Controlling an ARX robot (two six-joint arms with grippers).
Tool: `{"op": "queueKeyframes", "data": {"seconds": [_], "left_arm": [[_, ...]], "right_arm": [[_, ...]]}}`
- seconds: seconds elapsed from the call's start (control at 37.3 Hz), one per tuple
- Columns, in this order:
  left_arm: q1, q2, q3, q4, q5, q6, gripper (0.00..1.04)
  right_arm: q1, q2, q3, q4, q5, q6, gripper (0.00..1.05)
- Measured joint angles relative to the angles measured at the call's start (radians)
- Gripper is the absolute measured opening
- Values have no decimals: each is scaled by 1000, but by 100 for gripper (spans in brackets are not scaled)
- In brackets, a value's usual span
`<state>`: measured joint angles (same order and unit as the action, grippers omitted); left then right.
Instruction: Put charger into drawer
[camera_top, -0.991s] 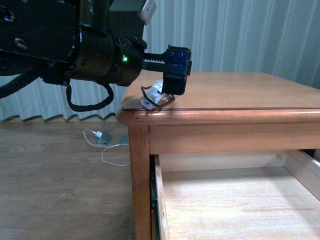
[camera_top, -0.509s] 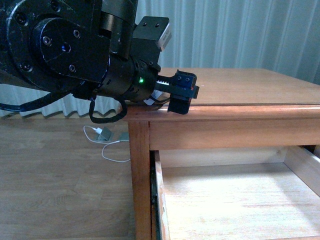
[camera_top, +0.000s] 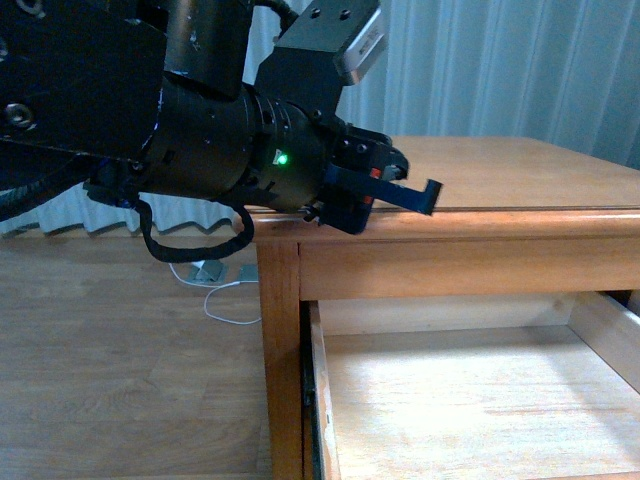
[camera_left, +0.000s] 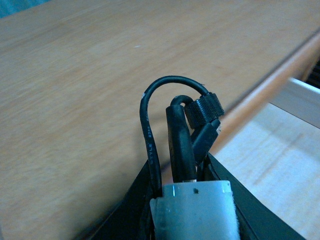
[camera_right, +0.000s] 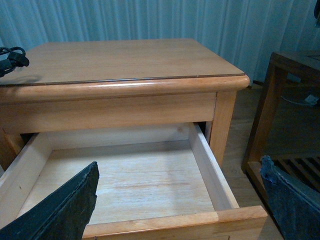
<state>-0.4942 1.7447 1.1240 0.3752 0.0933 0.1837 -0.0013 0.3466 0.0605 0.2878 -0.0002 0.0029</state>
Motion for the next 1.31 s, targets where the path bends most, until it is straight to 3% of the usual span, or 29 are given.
{"op": "queueKeyframes", "data": {"seconds": [0.19, 0.4, 0.48, 0.8, 1.07, 1.31], "left_arm": [[-49, -25, -58, 0, 44, 37, 24], [-74, 16, -56, -19, 21, 60, 24], [-77, 43, -52, -31, 14, 63, 37], [-20, -87, -102, 122, -212, -32, 100], [64, -403, -311, 137, -354, -102, 98], [100, -822, -575, -4, -442, -132, 98]], "right_arm": [[0, 0, 0, 0, 0, 0, 96], [0, 0, 0, 0, 0, 0, 96], [0, 0, 0, 0, 0, 0, 96], [0, 0, 0, 0, 0, 0, 96], [0, 0, 0, 0, 0, 0, 96], [0, 0, 0, 0, 0, 0, 96]]}}
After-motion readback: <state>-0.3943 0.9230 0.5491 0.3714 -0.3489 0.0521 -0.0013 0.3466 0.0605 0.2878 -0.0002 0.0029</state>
